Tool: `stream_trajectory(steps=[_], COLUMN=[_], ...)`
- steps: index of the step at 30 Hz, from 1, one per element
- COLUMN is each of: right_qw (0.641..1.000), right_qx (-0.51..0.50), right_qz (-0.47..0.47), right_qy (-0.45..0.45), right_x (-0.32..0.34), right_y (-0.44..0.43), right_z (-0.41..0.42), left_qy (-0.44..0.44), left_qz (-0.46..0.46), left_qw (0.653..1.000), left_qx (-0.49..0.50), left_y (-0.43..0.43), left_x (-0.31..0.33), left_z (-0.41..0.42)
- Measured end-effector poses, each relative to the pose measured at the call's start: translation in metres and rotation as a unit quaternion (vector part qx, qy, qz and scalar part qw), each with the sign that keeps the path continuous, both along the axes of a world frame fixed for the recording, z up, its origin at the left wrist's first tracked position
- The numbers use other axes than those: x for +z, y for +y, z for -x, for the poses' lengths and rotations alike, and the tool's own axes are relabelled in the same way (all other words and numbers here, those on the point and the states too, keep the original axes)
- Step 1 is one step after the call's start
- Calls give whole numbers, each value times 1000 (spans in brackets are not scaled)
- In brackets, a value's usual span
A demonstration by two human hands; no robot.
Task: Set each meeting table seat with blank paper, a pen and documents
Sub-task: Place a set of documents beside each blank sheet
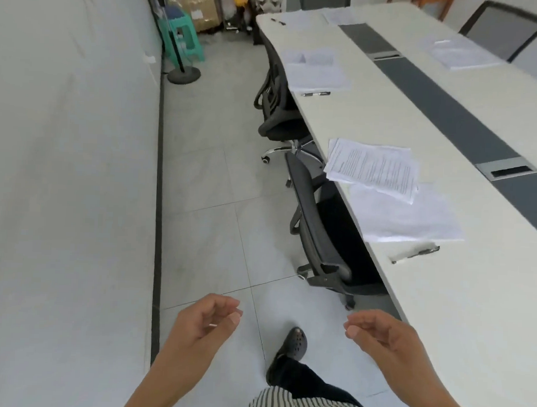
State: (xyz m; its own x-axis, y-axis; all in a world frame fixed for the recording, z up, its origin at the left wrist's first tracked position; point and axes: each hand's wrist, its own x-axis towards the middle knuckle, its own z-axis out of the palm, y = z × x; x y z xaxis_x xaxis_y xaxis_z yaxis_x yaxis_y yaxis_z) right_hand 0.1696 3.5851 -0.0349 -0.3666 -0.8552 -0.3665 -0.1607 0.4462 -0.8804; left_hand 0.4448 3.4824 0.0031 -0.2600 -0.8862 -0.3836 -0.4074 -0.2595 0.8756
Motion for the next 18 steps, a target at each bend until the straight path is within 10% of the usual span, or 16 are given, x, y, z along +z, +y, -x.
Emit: stream_trajectory(steps=[18], right_qw=[977], right_qx=[-212], right_qz=[-3], right_qy=[24], right_x=[11], right_y=[-239], right_z=[34], left_qy=[0], left_qz=[-28], left_qw=[975], left_qx=[-219], left_y=[-335], left_x=[-4], left_z=[72])
